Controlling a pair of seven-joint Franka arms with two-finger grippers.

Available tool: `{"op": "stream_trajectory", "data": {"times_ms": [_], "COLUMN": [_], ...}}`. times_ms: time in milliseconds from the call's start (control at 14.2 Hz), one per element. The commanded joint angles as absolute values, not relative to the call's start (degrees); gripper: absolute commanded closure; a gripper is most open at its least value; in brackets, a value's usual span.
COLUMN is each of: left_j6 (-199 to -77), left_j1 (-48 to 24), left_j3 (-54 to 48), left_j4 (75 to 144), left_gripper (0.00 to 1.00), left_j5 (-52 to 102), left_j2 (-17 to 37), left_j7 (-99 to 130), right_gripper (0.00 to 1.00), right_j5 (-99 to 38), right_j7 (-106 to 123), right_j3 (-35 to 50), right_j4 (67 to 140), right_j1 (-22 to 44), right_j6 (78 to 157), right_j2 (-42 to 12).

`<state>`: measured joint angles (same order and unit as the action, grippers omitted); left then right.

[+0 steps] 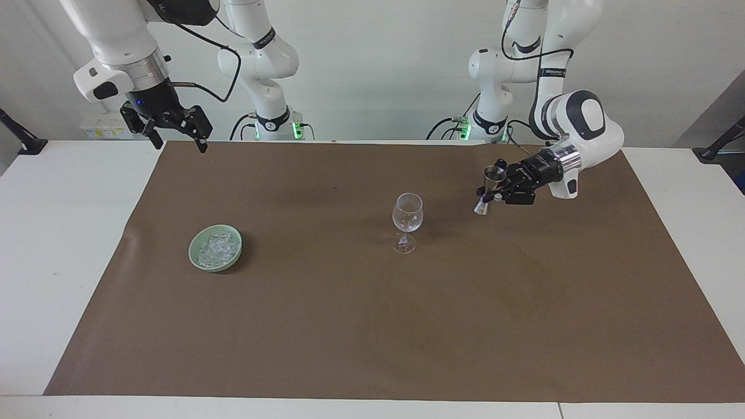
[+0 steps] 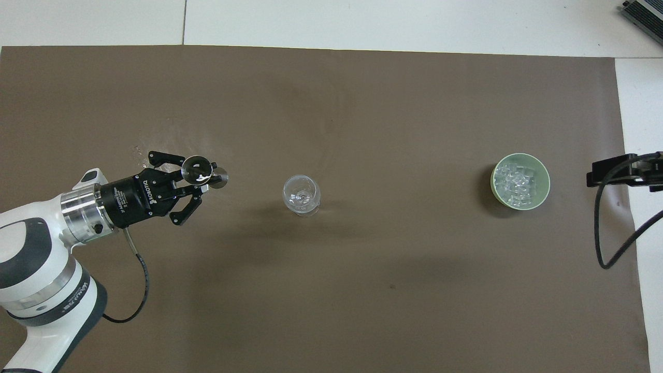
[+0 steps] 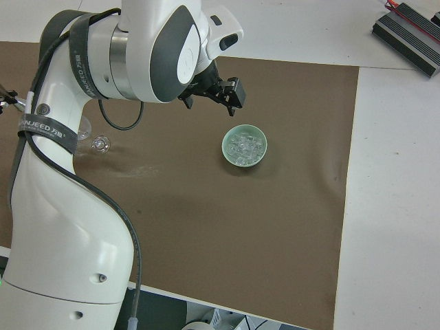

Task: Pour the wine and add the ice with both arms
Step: 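Carry the jigger with the left gripper over the clear glass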

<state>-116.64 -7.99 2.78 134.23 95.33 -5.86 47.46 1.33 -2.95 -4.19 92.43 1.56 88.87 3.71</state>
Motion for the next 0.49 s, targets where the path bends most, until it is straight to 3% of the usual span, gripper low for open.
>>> {"op": "stream_trajectory", "data": {"times_ms": [0, 422], "left_j6": [-122.5, -137.9], "left_j1": [-10.9, -11.0], "left_j3": [1.2, -8.7], "left_j4": [133.1, 130.9], "left_gripper": [1.0, 1.0], "left_j5": [95.7, 95.7], "left_j2": [-7.0, -7.0], "left_j7": [49.5, 50.0], "right_gripper": [0.0, 0.0], "right_j5": [1.2, 1.1], "right_j7": [-1.6, -1.6], "right_j3": [-4.0, -4.0], "right_j4": [93.5, 93.5], "right_j1": [1.3, 1.3], "right_j6": [88.5, 88.5], "right_j2": [4.8, 4.8]}}
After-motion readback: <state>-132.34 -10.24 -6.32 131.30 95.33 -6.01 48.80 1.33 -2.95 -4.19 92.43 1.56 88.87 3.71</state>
